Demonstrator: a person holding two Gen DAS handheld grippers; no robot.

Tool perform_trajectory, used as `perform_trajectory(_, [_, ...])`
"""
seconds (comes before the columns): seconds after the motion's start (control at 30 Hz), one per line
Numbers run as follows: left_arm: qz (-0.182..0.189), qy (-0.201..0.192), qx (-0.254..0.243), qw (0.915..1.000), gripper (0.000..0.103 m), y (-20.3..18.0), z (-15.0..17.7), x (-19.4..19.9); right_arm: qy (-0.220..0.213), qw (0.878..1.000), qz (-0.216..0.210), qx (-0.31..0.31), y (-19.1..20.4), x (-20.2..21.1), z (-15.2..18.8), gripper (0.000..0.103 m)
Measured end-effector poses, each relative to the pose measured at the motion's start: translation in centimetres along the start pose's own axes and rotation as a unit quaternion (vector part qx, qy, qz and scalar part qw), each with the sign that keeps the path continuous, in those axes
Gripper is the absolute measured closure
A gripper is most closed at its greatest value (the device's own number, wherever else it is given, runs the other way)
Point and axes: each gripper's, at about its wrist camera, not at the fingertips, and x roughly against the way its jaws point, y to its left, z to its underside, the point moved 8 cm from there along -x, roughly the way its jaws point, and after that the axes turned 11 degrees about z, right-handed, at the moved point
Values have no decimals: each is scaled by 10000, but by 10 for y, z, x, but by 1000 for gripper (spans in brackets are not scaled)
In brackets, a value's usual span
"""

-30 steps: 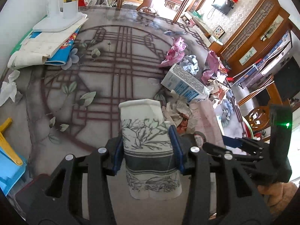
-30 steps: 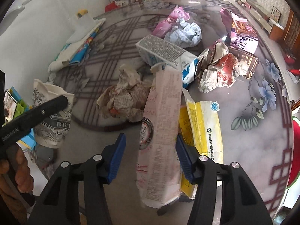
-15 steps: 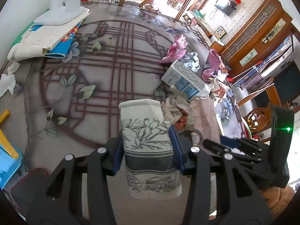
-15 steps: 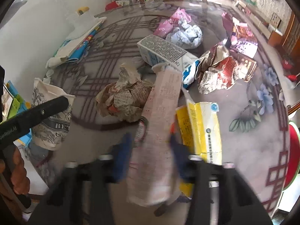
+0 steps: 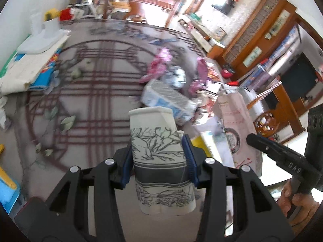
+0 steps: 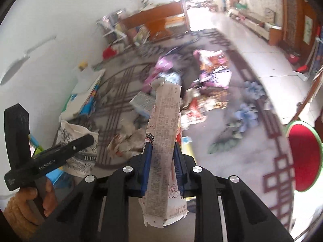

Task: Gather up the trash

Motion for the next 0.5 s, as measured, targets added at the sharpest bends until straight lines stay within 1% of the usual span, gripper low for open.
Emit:
perform_trajectory(0.13, [224,251,-401,9986,60,-38,-6,-29,-188,9990,284,-284,-35,20,1,82])
perform_trajectory(0.23, [409,434,-634,9962,60,-72,-12,-52,-267,9965,460,-640,-72,30,3,82])
perform_trajectory(0.33, [516,548,-857,9935,60,-107,-18,-76,-366,9934,624,-894,-111,42,3,82])
perform_trajectory(0.4, [528,604,-897,9927,60,-125,-20,-89,-415,9914,687,-1037,-134,49,4,82])
perform_trajectory(0.43, [594,665,-859,9923,60,-140,-22,-100,-411,9899,712,-1158,-148,52,6,82])
perform_trajectory(0.5, [682,727,-888,9910,60,-157,-22,-113,-457,9873,749,-1324,-171,60,8,82])
